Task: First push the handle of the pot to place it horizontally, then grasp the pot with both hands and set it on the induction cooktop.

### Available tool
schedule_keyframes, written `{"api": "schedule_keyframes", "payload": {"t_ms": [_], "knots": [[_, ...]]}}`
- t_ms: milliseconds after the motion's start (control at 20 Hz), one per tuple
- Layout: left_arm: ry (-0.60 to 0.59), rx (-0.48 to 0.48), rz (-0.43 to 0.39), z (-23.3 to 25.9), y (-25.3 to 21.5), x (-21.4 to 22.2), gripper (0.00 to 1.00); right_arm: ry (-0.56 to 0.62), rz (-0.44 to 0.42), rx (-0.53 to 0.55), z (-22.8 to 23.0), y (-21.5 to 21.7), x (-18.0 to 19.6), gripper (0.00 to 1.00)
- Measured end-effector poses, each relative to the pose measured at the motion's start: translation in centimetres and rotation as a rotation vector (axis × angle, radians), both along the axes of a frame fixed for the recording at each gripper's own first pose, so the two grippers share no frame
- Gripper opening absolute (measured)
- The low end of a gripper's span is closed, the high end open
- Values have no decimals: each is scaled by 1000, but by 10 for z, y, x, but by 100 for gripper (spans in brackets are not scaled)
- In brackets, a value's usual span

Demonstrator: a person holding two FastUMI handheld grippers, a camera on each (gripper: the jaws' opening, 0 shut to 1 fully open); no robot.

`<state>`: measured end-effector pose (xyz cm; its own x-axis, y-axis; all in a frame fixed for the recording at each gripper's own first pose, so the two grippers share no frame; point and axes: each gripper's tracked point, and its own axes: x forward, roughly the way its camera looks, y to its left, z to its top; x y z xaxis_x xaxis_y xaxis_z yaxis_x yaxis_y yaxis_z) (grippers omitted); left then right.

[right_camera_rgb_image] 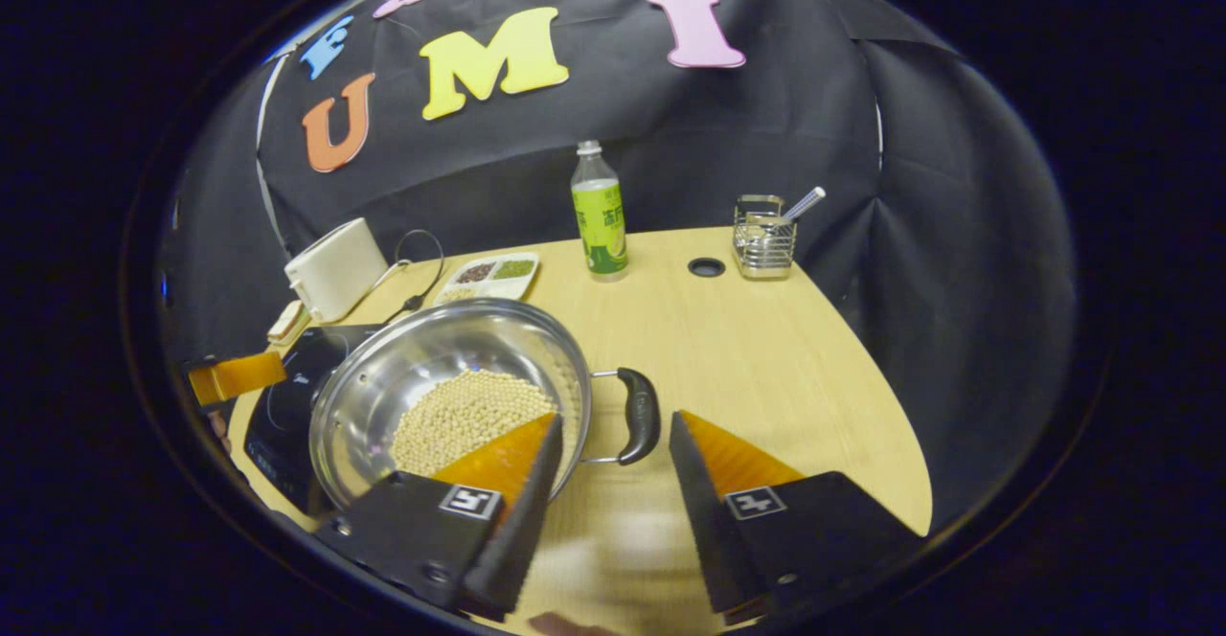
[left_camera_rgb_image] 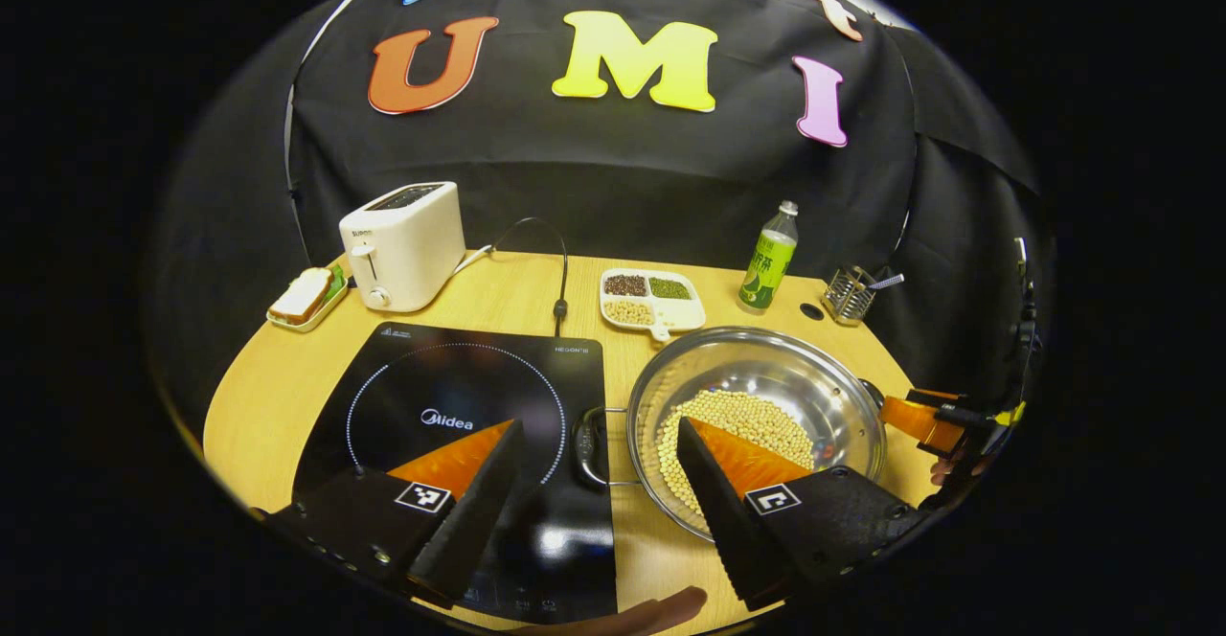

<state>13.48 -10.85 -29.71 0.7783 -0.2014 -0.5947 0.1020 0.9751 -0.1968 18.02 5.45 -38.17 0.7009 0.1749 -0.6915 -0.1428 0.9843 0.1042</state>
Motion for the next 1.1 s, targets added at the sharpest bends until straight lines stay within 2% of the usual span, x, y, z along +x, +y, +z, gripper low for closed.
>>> {"api": "schedule_keyframes", "payload": {"t_ms": [50,100,650,800,850,900,950,1000,1100], "knots": [[10,2,-6,-4,-3,0,95,7,-5,-5,-2,1,1,84],[20,4,-12,-8,-6,1,96,20,-9,-10,-7,1,3,84],[106,54,-9,-42,-14,16,96,89,24,-66,-34,10,23,84],[163,-24,-13,-47,-29,13,94,82,29,-82,-35,12,30,84],[169,-23,-13,-52,-27,17,95,83,29,-71,-36,14,30,82],[179,-19,-22,-53,-26,17,100,85,23,-59,-37,14,31,81],[181,-14,-25,-55,-26,19,92,88,18,-52,-39,14,32,81],[187,-13,-28,-56,-27,19,89,95,18,-46,-41,16,34,81],[198,-7,-29,-60,-26,18,87,106,22,-38,-46,19,34,73]]}}
